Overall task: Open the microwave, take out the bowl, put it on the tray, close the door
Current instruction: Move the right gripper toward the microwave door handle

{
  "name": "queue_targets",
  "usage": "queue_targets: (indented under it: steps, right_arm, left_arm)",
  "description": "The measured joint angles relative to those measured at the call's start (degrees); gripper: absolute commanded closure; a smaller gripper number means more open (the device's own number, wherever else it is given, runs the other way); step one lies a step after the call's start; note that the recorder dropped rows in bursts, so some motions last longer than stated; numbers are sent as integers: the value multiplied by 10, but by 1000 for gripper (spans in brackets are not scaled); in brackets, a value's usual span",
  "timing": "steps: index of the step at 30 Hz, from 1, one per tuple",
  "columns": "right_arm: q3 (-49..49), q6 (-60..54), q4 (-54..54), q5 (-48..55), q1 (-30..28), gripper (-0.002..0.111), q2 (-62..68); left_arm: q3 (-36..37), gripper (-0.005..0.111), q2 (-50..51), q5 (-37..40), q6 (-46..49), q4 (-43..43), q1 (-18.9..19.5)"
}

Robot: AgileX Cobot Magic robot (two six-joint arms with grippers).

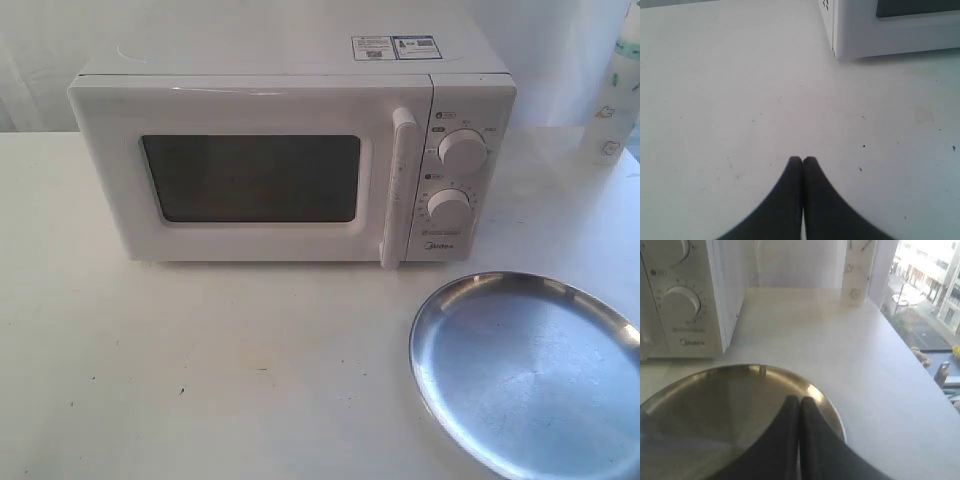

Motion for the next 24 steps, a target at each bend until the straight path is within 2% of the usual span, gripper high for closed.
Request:
queue_targets:
  steps: [4, 8, 11, 12, 14, 17, 20, 24]
  right_arm:
    - [3, -1, 0, -96, 0, 108, 0]
    - [4, 21, 3, -321, 0, 108, 0]
    - [4, 169, 0, -495, 0, 108, -1]
    - [3, 209, 0, -523, 0, 108, -1]
    - [2, 259, -20, -550, 0, 108, -1]
    - [-5, 260, -52, -546, 0, 108, 23]
    - [-7, 256, -81, -546, 0, 108, 103]
    - [-21, 256, -138, -587, 0, 108, 271]
  left_arm:
    - [0, 107, 0, 0, 0, 0, 0]
    - [0, 107, 0, 0, 0, 0, 0]
    - [0, 107, 0, 0, 0, 0, 0]
    - [0, 107, 0, 0, 0, 0, 0]
    - [0, 107, 0, 0, 0, 0, 0]
    - [0, 107, 0, 0, 0, 0, 0]
    - [0, 107, 0, 0, 0, 0, 0]
    - [0, 107, 0, 0, 0, 0, 0]
